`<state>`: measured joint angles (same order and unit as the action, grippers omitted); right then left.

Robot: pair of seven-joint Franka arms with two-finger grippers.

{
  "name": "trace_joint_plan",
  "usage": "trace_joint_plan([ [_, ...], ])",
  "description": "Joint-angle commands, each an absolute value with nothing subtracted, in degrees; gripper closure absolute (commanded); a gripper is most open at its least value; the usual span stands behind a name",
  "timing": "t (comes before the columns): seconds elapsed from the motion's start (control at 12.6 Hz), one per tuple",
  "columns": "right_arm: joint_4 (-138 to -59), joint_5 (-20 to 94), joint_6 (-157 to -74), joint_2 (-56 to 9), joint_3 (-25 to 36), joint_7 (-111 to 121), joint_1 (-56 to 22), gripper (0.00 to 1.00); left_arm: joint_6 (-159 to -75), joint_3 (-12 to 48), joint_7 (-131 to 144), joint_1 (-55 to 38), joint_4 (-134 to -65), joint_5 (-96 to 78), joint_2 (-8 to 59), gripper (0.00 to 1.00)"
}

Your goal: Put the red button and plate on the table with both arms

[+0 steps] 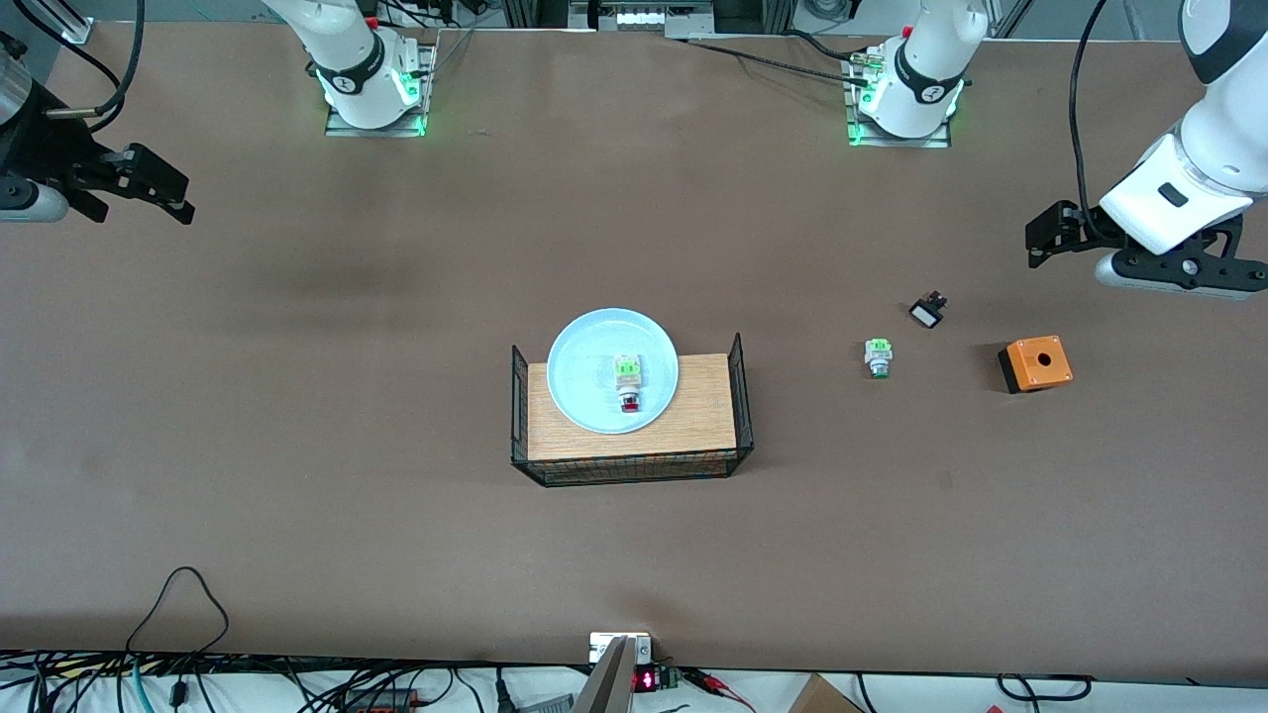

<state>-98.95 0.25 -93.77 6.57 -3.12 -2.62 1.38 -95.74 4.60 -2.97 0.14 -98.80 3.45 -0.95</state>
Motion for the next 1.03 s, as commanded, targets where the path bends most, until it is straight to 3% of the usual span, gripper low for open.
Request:
trace_joint_plan([
  [0.0,-97.7,1.2,-92.7,6.3,-3.3,-1.7,1.7,0.0,-95.1,4.5,-4.2,0.1,-97.5,2.7,-0.4,0.0],
  [0.55,-98.5,1.1,-92.5,6.5,-3.3,-1.5,1.6,0.0,-93.5,4.7,-3.5,-0.6,-97.2,2.2,-0.4,0.0],
  [0.95,-98.8,1.1,-92.5,6.8,-3.3,-1.6,1.4,0.0,-85.2,7.6,-3.3,-1.7,-85.8,-1.6,5.9,0.0],
])
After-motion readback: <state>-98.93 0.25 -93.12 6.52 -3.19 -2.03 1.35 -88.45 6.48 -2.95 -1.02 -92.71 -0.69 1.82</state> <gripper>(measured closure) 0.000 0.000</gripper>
